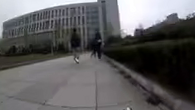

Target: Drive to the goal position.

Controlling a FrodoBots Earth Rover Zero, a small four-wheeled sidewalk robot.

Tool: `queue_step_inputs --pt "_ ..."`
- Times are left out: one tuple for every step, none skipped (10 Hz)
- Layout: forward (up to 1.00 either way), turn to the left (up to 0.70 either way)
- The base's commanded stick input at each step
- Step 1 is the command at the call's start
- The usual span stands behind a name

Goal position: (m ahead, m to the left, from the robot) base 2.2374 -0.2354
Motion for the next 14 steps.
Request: queue_step_inputs --pt "1.0 -0.21" --pt "1.0 -0.38" --pt "1.0 -0.31" --pt "1.0 -0.17" --pt "1.0 -0.1" --pt "1.0 -0.03" --pt "1.0 -0.14" --pt "1.0 -0.29" --pt "1.0 -0.39" --pt "1.0 -0.08" --pt "1.0 0.0" --pt "1.0 0.0" --pt "1.0 0.0" --pt "1.0 0.0"
